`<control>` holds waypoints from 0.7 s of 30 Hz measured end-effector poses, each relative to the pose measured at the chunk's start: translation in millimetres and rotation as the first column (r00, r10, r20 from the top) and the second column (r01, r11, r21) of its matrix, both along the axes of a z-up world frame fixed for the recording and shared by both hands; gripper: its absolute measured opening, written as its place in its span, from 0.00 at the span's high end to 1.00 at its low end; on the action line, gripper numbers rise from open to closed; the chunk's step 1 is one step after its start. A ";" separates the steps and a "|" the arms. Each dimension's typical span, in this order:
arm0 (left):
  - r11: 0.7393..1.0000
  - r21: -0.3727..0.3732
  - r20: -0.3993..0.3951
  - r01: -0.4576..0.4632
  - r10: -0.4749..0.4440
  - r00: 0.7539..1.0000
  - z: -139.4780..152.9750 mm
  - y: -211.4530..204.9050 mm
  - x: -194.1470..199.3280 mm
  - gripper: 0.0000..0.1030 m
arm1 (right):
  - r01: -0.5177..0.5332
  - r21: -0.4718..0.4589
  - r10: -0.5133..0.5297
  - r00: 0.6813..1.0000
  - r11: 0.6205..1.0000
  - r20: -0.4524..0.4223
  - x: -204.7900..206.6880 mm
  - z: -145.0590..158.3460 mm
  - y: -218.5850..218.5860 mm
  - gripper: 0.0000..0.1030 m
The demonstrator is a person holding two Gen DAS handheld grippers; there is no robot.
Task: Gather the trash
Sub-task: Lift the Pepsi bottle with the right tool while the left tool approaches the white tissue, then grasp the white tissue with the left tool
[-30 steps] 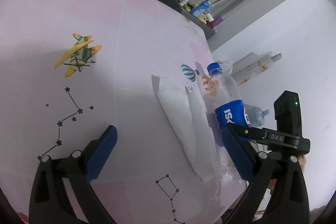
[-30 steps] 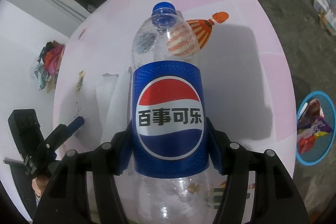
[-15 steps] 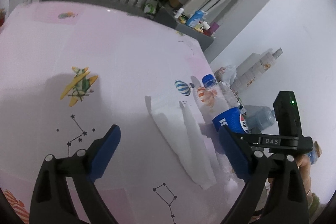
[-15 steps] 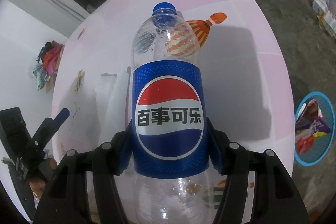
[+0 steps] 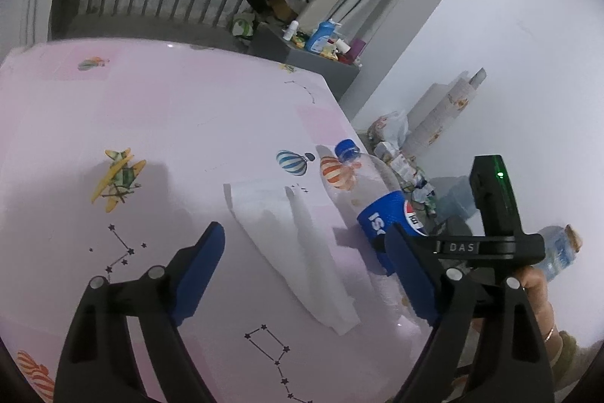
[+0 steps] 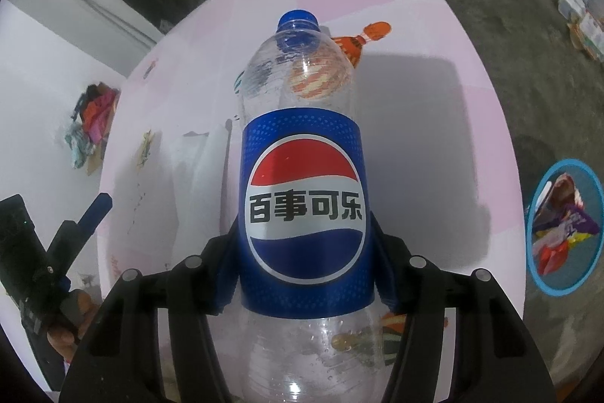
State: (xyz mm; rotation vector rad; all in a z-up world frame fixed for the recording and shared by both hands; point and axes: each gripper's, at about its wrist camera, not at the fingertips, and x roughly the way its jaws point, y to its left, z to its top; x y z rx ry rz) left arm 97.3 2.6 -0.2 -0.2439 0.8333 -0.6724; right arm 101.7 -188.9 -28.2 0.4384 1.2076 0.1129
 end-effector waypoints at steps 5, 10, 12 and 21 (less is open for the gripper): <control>0.999 0.020 0.025 0.031 -0.032 0.999 7.2 -4.2 -2.8 0.18 | 0.053 0.068 -0.057 0.997 0.996 0.056 -19.4 -1.0 -15.9 0.46; 0.996 0.031 0.049 0.085 -0.086 0.995 8.9 -11.7 -5.9 0.25 | 0.123 0.100 -0.129 0.990 0.987 0.061 -38.2 1.0 -35.3 0.46; 0.993 0.010 0.042 0.121 -0.121 0.992 6.9 -17.3 -7.1 0.29 | 0.143 0.114 -0.149 0.988 0.983 0.050 -42.3 1.6 -40.1 0.46; 0.955 0.124 0.020 0.271 -0.276 0.961 -13.1 -63.4 -14.4 0.46 | 0.181 0.133 -0.188 0.981 0.975 0.046 -33.8 0.2 -37.2 0.45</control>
